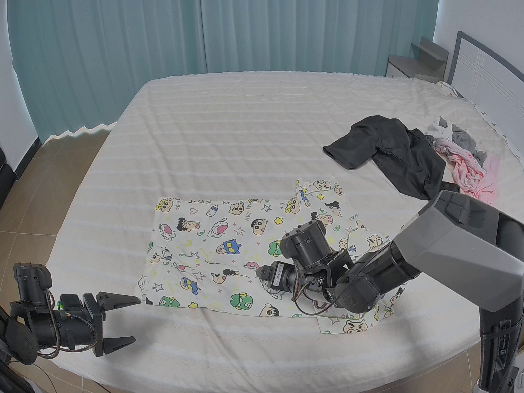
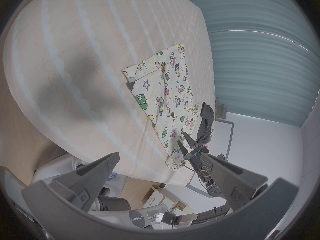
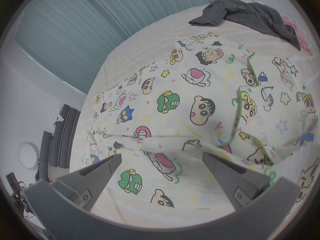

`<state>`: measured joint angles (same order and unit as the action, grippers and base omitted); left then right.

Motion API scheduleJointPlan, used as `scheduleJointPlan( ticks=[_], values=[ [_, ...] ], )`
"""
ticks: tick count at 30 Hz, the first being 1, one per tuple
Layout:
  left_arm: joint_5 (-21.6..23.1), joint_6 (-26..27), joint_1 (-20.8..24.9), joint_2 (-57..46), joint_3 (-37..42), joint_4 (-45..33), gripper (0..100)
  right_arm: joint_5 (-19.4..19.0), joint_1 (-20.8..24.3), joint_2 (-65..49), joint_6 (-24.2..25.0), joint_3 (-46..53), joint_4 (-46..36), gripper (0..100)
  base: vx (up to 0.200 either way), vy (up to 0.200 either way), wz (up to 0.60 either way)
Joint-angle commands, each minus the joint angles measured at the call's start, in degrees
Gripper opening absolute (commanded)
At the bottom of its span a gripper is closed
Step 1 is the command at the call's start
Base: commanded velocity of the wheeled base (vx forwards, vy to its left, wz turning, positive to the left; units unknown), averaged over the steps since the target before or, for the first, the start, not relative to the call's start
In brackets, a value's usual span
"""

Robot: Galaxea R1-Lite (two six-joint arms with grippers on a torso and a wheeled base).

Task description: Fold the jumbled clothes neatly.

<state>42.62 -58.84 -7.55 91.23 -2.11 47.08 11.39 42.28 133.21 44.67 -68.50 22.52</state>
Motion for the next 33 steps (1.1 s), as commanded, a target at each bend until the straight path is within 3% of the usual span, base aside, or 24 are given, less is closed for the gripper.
scheduleJointPlan(
  ticks=[1, 14, 22, 27, 33],
  values=[
    [0.01, -0.04, -0.01, 0.08, 0.0, 0.03, 100, 0.39, -0.88, 0.3, -0.63, -1.46, 0.25, 100, 0.0, 0.0, 0.0],
    [0.01, -0.04, -0.01, 0.08, 0.0, 0.03, 100, 0.04, -3.17, 0.21, -1.51, -2.69, 0.6, 100, 0.0, 0.0, 0.0],
    [0.01, -0.04, -0.01, 0.08, 0.0, 0.03, 100, -2.42, -2.46, -11.04, 1.21, 5.04, 0.95, 100, 0.0, 0.0, 0.0],
    [0.01, -0.04, -0.01, 0.0, 0.0, 0.03, 100, -5.41, -3.61, -17.81, 4.9, 11.9, 0.95, 100, 0.0, 0.0, 0.0],
    [0.01, -0.04, -0.01, -0.09, 0.09, 0.03, 100, -7.34, -6.07, -21.5, 5.26, 18.66, 0.86, 100, 0.0, 0.0, 0.0]
  ],
)
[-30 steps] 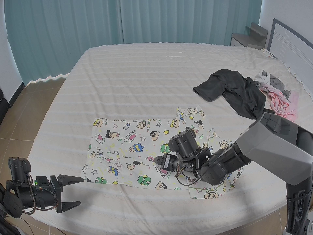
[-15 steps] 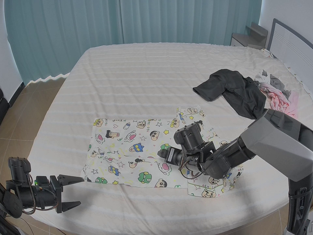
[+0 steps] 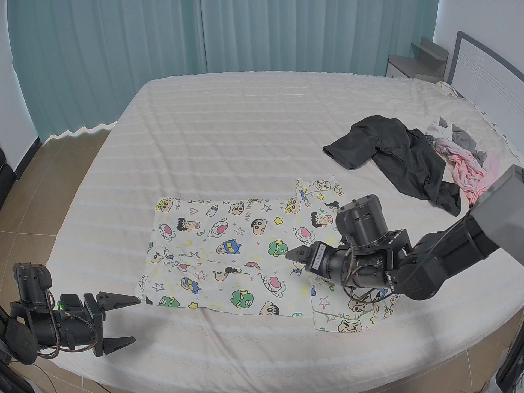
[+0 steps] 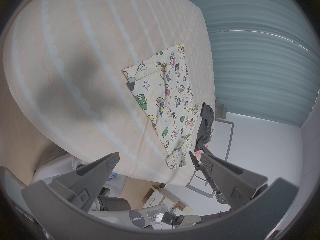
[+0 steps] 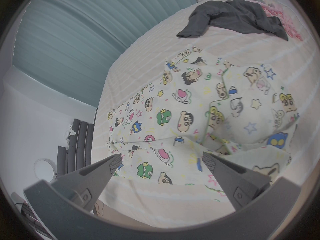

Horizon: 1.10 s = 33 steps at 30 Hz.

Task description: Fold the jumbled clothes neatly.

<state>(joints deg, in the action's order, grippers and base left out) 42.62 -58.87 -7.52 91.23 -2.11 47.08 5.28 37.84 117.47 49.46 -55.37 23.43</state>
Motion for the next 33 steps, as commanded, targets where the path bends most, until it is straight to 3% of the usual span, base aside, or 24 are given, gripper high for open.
scheduleJointPlan(
  ticks=[1, 5, 13, 24, 33],
  values=[
    [0.01, -0.02, -0.04, -0.09, 0.09, 0.03, 100, -2.11, -1.63, -6.64, 0.46, 7.47, 0.04, 100, 0.0, 0.0, 0.0],
    [0.01, -0.02, 0.05, 0.08, 0.0, 0.03, 100, -6.25, -1.8, -8.57, 0.46, 12.92, 0.04, 100, 0.0, 0.0, 0.0],
    [0.01, -0.02, 0.05, -0.09, 0.09, 0.03, 100, -9.23, -4.97, -6.9, 0.46, 15.64, -0.05, 100, 0.0, 0.0, 0.0],
    [0.01, -0.02, 0.05, 0.0, 0.09, 0.03, 100, -12.49, -10.42, -1.37, -0.06, 14.24, 0.04, 100, 0.0, 0.0, 0.0],
    [0.01, -0.02, 0.05, 0.08, 0.09, 0.03, 100, -12.4, -14.28, 3.64, -2.26, 11.07, 0.12, 100, 0.0, 0.0, 0.0]
  ],
)
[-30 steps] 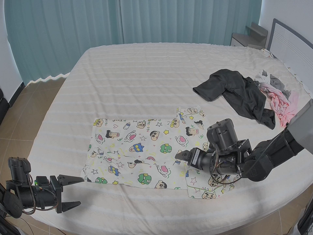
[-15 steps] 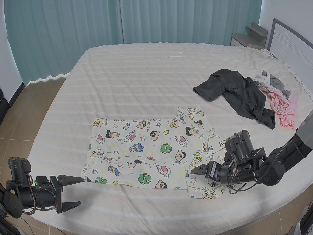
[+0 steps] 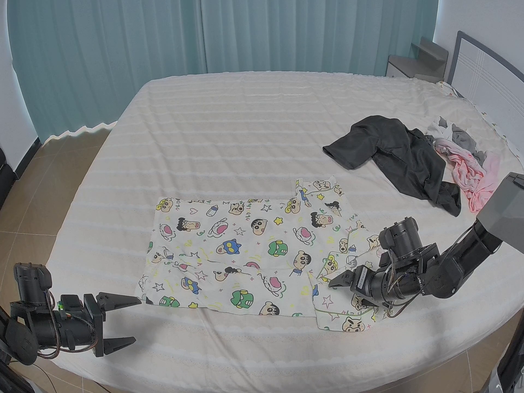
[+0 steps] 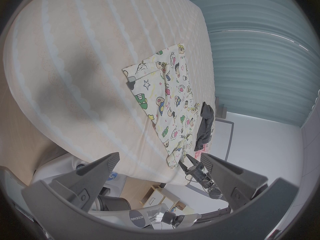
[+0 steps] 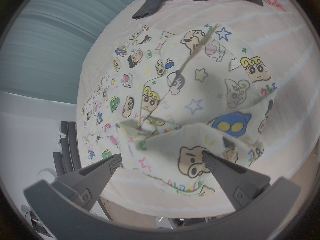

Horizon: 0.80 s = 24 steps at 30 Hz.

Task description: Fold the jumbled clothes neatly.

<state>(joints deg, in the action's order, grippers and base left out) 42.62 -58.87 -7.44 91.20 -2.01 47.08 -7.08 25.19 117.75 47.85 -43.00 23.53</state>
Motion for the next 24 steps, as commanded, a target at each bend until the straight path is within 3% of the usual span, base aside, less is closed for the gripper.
scheduleJointPlan(
  ticks=[1, 11, 24],
  values=[
    [0.01, -0.02, -0.03, 0.12, -0.01, 0.03, 100, -0.04, -1.89, 3.72, -0.83, -1.56, 0.03, 100, 0.0, 0.0, 0.0],
    [0.01, -0.02, -0.03, -0.06, -0.01, 0.03, 100, -0.12, -3.39, 4.07, -1.97, -2.62, 0.99, 100, 0.0, 0.0, 0.0],
    [-0.43, -0.02, 0.14, -1.02, -0.01, 0.03, 100, 0.58, -2.07, -12.81, -1.62, 1.07, 0.99, 100, 0.0, 0.0, 0.0]
  ],
)
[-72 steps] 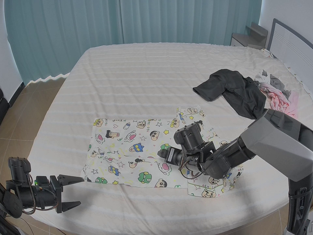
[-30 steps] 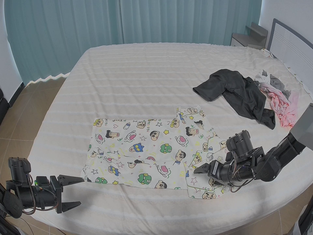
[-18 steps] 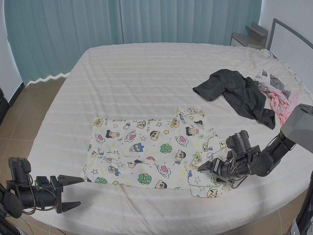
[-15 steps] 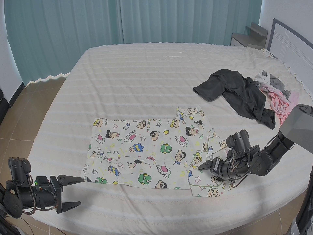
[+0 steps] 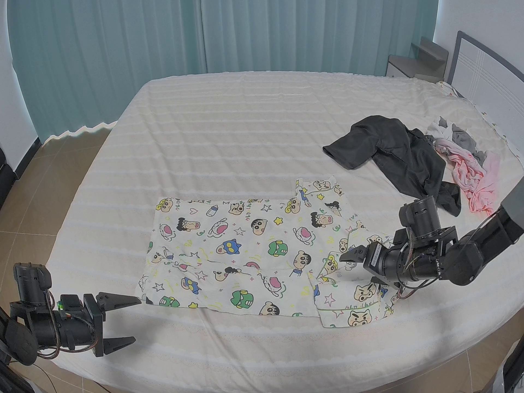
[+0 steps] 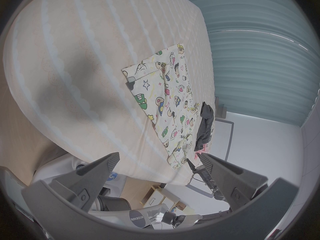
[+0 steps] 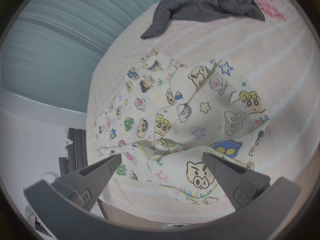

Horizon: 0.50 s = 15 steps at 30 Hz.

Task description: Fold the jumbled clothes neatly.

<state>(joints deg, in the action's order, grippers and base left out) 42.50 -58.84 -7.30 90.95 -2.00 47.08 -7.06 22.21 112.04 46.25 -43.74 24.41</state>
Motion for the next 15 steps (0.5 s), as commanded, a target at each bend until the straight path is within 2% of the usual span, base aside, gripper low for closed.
scheduleJointPlan(
  ticks=[1, 6, 12, 15],
  values=[
    [-0.84, -0.04, 0.01, -1.04, -0.02, 0.03, 100, 0.64, 0.9, -7.98, -0.02, 2.43, 0.12, 100, 0.0, 0.0, 0.0],
    [-4.62, -0.04, 0.71, -1.83, -0.02, 0.12, 100, 0.64, 1.17, -11.06, 0.77, 4.45, 0.56, 100, 0.0, 0.0, 0.0],
    [-4.44, -0.13, 1.5, -1.39, -0.02, 0.12, 100, 0.73, 2.4, -12.82, 0.86, 10.08, 7.32, 100, 0.0, 0.0, 0.0],
    [-4.44, -0.13, 1.59, -1.22, -0.02, 0.12, 100, 1.08, 3.01, -12.9, 0.59, 12.19, 11.28, 100, 0.2, 0.0, 0.0]
  ],
)
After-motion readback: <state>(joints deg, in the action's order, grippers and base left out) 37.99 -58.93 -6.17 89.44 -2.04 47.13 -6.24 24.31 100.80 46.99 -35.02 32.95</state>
